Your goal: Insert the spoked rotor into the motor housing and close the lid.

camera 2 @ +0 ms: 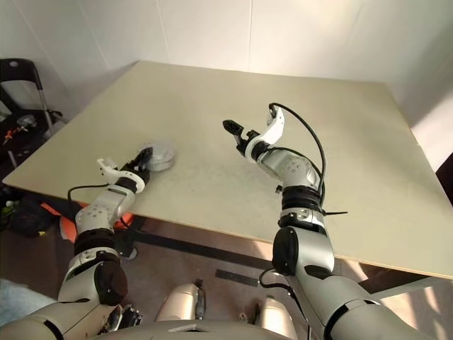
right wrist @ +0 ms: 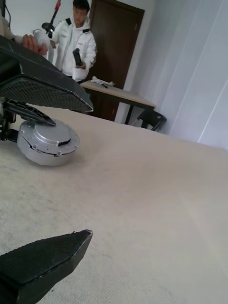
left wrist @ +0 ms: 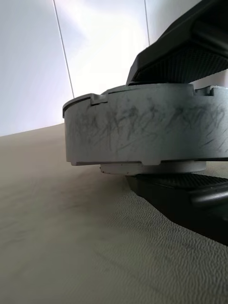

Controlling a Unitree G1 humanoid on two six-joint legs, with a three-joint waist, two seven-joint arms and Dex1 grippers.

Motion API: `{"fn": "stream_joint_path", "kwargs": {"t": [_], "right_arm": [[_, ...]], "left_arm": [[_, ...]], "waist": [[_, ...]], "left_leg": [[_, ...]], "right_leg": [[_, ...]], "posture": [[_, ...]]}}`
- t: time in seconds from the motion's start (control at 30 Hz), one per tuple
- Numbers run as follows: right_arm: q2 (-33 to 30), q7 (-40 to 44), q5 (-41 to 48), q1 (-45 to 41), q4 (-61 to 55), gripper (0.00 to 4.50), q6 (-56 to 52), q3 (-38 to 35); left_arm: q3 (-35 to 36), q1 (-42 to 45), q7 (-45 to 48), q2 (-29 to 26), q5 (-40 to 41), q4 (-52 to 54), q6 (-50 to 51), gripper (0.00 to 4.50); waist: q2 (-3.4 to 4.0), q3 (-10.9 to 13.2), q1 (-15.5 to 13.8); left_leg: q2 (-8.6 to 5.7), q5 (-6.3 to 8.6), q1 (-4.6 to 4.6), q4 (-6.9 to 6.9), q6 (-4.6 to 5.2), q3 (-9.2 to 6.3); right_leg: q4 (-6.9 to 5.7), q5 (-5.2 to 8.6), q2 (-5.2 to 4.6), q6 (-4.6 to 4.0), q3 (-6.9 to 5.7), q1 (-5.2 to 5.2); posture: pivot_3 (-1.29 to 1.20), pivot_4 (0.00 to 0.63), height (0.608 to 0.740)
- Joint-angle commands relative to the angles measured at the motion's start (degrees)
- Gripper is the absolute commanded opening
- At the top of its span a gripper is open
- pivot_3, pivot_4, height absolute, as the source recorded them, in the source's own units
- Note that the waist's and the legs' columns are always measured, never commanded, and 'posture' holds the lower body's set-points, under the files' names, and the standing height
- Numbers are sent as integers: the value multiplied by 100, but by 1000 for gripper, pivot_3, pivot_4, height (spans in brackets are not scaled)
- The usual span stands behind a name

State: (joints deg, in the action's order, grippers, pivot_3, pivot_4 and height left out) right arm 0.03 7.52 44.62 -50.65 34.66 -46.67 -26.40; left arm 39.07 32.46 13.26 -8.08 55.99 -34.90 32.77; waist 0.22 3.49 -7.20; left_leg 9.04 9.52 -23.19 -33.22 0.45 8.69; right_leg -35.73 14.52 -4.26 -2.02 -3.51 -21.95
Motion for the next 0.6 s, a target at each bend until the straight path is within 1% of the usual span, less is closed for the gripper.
{"fn": "stream_joint_path", "kwargs": {"t": [0.03, 0.1, 0.13, 0.27, 0.5, 0.6], "right_arm": [[-25, 54, 6, -172, 16, 4458, 90, 5], [-25, 53, -8, -178, 68, 4500, 101, 10], [-23, 59, -20, -189, 105, 4500, 112, 14], [-19, 44, -18, -266, 282, 4500, 99, -21], [-49, 134, -113, -373, 583, 4500, 105, 28], [-61, 353, -359, -321, 429, 4500, 214, 297]], "left_arm": [[138, 263, 126, -241, 23, 113, -341, 2327], [183, 291, 102, -361, -14, 26, -426, 2916], [214, 310, 36, -438, -53, -40, -487, 3114], [311, 325, -31, -660, -111, -159, -608, 4487], [509, 313, 81, -1136, -100, -218, -719, 4487], [406, 270, 161, -1204, -185, -58, -753, 4487]], "waist": [[-3, 1, 2], [-6, 2, 8], [-7, 2, 11], [-8, 2, 13], [-8, 1, 12], [-8, 1, 3]], "left_leg": [[0, 0, 0, 0, 0, 0], [1, 0, 0, 0, 0, 0], [1, 0, 0, 0, 0, 0], [1, 0, 4, 0, -1, 0], [2, -4, 8, 0, -7, 0], [2, -5, 10, 0, -8, 0]], "right_leg": [[0, 0, 0, 0, 0, 0], [0, 0, 1, 0, 0, -1], [0, 0, 1, 0, 0, -1], [-2, 0, 1, -1, 0, 0], [-5, -3, 1, -5, 0, 1], [-5, -4, 1, -6, 0, 3]], "posture": [[0, 0, 740], [0, 0, 740], [0, 0, 740], [0, 0, 740], [0, 0, 740], [0, 0, 740]]}}
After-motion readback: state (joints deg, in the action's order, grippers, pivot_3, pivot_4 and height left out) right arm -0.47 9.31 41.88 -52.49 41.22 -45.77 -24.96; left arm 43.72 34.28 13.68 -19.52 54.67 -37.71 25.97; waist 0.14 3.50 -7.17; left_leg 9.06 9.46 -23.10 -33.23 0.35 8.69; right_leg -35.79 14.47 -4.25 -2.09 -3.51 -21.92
